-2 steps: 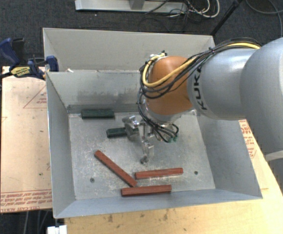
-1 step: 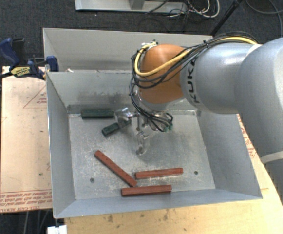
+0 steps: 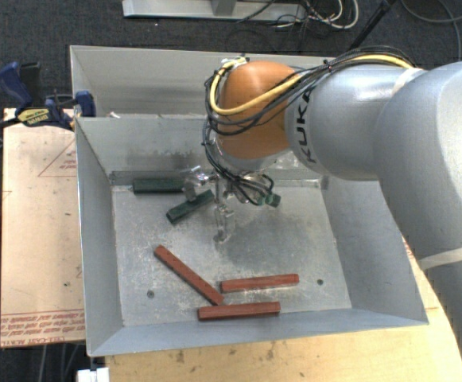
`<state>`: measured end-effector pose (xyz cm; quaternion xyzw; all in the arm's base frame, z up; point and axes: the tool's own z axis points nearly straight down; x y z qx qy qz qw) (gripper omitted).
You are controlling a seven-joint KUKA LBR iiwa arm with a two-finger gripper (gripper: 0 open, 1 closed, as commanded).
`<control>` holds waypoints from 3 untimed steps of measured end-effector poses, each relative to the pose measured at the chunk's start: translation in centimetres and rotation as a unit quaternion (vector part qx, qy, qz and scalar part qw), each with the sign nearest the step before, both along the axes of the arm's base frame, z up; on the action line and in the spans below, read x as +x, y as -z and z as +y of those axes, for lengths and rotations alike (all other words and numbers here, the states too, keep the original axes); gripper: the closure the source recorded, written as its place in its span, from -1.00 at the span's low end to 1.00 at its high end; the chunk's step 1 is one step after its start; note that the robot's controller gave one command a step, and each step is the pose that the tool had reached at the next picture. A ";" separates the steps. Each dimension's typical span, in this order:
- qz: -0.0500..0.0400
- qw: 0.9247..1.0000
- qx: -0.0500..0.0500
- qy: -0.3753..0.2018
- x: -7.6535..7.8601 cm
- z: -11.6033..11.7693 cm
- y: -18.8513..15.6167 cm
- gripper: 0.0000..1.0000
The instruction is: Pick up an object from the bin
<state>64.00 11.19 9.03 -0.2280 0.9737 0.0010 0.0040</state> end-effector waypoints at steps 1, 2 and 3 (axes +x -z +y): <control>0.002 1.000 0.000 0.017 1.0 3.2 1.9 1.00; 0.002 1.000 0.000 0.018 1.0 3.2 1.9 1.00; 0.000 1.000 -0.001 -0.008 0.3 3.2 -13.5 1.00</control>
Offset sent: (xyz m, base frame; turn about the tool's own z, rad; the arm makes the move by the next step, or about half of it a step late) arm 0.0000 0.0000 0.0000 0.0000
